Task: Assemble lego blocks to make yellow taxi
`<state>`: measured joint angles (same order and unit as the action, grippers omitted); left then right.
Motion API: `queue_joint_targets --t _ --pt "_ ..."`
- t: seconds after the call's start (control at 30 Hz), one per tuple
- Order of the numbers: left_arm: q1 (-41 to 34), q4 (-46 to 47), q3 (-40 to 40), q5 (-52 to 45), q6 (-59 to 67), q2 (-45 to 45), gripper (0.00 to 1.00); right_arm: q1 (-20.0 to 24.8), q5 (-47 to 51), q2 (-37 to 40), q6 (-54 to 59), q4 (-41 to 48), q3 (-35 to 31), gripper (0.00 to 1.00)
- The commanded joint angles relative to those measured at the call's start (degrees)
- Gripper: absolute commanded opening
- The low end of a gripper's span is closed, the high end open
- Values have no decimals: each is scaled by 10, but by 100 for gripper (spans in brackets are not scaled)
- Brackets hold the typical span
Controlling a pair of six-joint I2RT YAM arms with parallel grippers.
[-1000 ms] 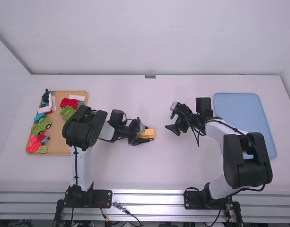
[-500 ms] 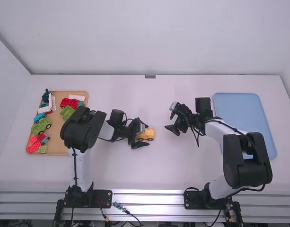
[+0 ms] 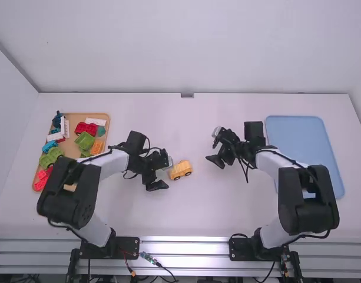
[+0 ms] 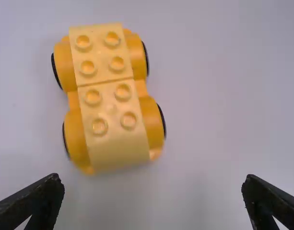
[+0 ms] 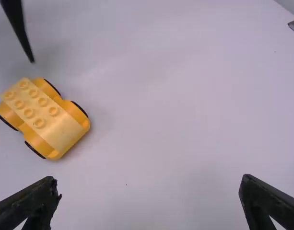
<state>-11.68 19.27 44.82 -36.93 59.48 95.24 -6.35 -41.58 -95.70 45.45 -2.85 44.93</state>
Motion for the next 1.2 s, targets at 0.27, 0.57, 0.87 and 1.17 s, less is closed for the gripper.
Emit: queue_joint_targets --t 0.27,0.57,0.87,1.17 --pt "10 -1 30 205 -118 -112 99 0 -3 14 10 -14 1 99" --pt "82 -28 67 310 -463 -111 99 -1 -3 14 65 27 1 99" --pt "243 29 135 257 -549 -80 99 -1 -38 14 166 78 1 99" --pt "304 257 395 258 -497 118 99 0 -33 14 165 56 2 99"
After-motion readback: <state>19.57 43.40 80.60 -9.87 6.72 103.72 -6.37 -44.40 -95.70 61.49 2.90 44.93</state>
